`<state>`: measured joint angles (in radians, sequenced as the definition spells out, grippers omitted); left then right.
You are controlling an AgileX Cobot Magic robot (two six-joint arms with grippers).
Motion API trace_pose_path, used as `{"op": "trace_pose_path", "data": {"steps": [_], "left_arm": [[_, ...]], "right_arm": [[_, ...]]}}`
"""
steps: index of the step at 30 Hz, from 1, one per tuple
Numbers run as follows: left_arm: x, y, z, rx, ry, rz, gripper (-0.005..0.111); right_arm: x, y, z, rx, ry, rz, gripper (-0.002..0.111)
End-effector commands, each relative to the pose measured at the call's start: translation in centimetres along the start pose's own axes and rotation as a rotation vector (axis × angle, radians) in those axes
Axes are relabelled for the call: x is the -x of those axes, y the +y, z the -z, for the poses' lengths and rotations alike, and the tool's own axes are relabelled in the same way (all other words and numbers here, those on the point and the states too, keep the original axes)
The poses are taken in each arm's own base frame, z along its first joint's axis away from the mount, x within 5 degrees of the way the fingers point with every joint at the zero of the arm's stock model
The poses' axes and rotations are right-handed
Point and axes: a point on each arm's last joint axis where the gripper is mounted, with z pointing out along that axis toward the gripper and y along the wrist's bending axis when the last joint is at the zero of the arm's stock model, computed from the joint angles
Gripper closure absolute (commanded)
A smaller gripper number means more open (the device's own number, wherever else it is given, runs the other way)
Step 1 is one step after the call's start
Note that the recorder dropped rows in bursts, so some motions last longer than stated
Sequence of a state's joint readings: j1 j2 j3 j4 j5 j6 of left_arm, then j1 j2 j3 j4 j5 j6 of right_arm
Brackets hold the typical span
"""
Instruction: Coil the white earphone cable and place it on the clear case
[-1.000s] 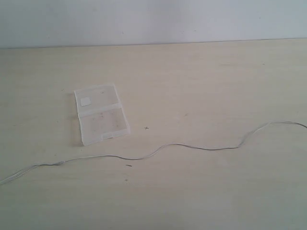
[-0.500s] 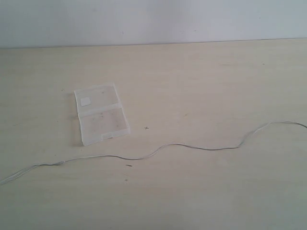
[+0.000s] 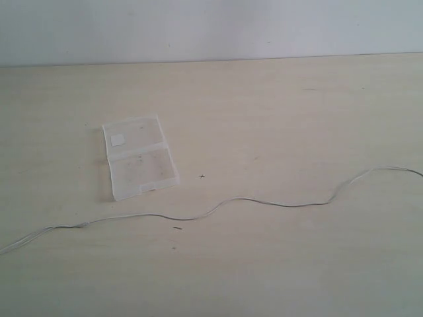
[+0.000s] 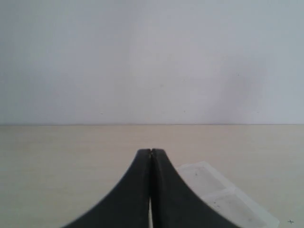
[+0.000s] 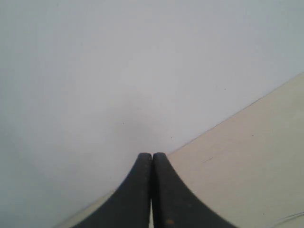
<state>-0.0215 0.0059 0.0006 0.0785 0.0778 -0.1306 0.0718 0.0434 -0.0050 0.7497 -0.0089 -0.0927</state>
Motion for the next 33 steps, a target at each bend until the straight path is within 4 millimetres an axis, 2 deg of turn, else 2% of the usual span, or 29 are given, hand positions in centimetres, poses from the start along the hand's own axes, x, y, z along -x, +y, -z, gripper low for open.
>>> {"op": "trace_pose_path", "data": {"steps": [1,4,9,10,11,12,15,18,21,27,30,33], "left_arm": [[0.1,0.0,0.1,0.001,-0.011,0.010,0.107],[0.1,0.0,0.1,0.001,-0.011,0.010,0.107],[0.1,0.0,0.1,0.001,-0.011,0.008,0.107],[0.1,0.0,0.1,0.001,-0.011,0.008,0.107],[0.1,0.0,0.1,0.001,-0.011,0.008,0.107],[0.1,0.0,0.1,0.001,-0.011,0.008,0.107],[0.1,0.0,0.1,0.001,-0.011,0.010,0.107],[0.1,0.0,0.1,0.001,-0.011,0.010,0.107],[0.1,0.0,0.1,0.001,-0.011,0.010,0.107],[0.1,0.0,0.1,0.001,-0.011,0.008,0.107],[0.1,0.0,0.1,0.001,-0.011,0.008,0.107],[0.1,0.0,0.1,0.001,-0.011,0.008,0.107]], "right_arm": [[0.8,-0.1,0.0,-0.009,-0.084,-0.047,0.108],[1.9,-0.2,0.2,-0.020,-0.209,-0.073,0.108],[4.5,-0.4,1.1,0.005,-0.511,-0.251,0.108],[4.8,-0.3,1.3,0.017,-0.540,-0.228,0.108],[5.6,1.1,1.4,0.073,-0.560,-0.037,0.108],[6.0,1.9,1.4,0.104,-0.557,0.037,0.108],[8.4,5.0,1.1,0.206,-0.547,0.126,0.108],[10.9,7.5,-0.4,0.209,-0.532,0.269,0.108],[12.8,9.2,-2.8,0.152,-0.450,0.400,0.108],[15.4,12.0,-10.1,0.049,-0.114,0.585,0.108],[15.6,12.4,-14.0,-0.016,0.130,0.732,0.108],[14.7,12.0,-17.6,-0.060,0.429,0.825,0.108]]}}
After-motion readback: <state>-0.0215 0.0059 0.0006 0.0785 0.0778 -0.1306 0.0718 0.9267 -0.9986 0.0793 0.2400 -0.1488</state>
